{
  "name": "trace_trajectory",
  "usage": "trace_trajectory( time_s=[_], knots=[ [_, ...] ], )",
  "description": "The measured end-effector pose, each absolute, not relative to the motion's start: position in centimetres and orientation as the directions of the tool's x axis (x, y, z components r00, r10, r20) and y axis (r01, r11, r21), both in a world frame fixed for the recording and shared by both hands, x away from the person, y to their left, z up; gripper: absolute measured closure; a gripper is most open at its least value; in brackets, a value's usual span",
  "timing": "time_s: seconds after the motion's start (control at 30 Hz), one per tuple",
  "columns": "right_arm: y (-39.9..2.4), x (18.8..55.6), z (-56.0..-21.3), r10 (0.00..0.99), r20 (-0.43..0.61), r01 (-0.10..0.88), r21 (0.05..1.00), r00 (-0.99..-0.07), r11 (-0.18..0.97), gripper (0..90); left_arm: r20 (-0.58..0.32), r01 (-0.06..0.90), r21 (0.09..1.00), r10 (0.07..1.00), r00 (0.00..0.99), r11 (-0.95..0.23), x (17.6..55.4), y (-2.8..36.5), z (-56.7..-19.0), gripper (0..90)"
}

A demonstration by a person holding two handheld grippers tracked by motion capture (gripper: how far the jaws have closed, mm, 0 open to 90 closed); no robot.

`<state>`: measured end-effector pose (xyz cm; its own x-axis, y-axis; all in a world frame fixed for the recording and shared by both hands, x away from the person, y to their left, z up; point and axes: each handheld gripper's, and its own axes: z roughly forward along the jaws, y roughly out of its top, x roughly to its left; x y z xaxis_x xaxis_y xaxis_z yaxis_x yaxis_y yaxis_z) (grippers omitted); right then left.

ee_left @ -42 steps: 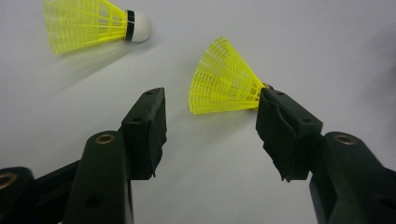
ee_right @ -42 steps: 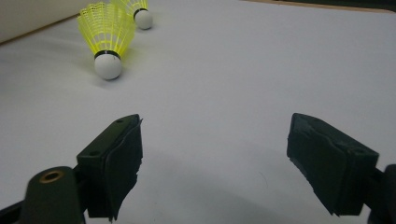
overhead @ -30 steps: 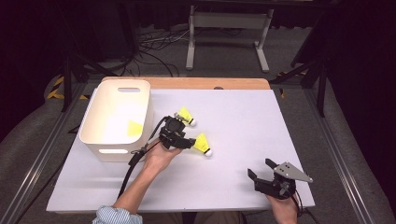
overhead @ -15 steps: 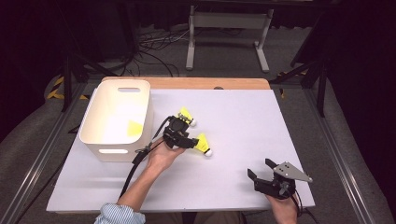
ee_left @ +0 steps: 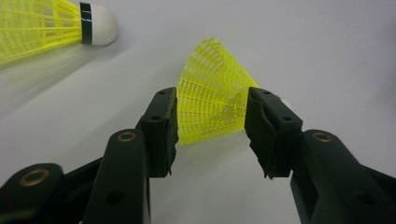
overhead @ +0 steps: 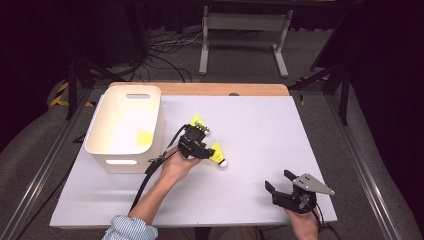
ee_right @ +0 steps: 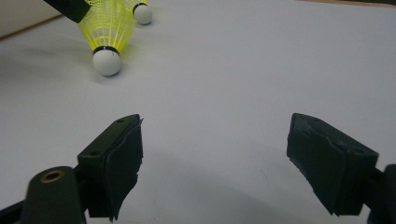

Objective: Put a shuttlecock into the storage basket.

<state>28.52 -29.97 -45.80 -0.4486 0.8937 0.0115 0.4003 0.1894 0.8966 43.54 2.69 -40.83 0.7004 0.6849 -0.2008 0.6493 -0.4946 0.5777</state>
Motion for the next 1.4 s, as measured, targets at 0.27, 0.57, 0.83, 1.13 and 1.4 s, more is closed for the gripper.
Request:
trace_trajectory(
  time_s=[0.27, 0.57, 0.83, 1.13, 1.4],
  knots=[
    [-29.97, 28.54, -45.81, 0.893, 0.013, 0.402, 0.896, -0.451, 0.189, 18.8, -0.197, 0.642, 0.566, 0.672, 0.714, -0.517, 43.53, 2.54, -41.05, 64.8],
    [-29.94, 28.57, -45.81, 0.893, 0.008, 0.404, 0.894, -0.45, 0.195, 18.8, -0.183, 0.634, 0.547, 0.661, 0.727, -0.547, 43.41, 2.51, -41.07, 75.9],
    [-29.93, 28.59, -45.82, 0.893, 0.009, 0.404, 0.894, -0.451, 0.195, 18.8, -0.167, 0.618, 0.541, 0.647, 0.744, -0.571, 43.29, 2.34, -41.03, 89.3],
    [-29.93, 28.59, -45.82, 0.893, 0.008, 0.404, 0.894, -0.45, 0.195, 18.8, -0.155, 0.602, 0.543, 0.635, 0.757, -0.585, 43.08, 2.31, -40.78, 90.0],
    [-29.91, 28.59, -45.81, 0.893, 0.005, 0.404, 0.893, -0.45, 0.198, 18.8, -0.144, 0.592, 0.544, 0.629, 0.764, -0.595, 42.75, 2.5, -40.12, 90.0]
  ],
)
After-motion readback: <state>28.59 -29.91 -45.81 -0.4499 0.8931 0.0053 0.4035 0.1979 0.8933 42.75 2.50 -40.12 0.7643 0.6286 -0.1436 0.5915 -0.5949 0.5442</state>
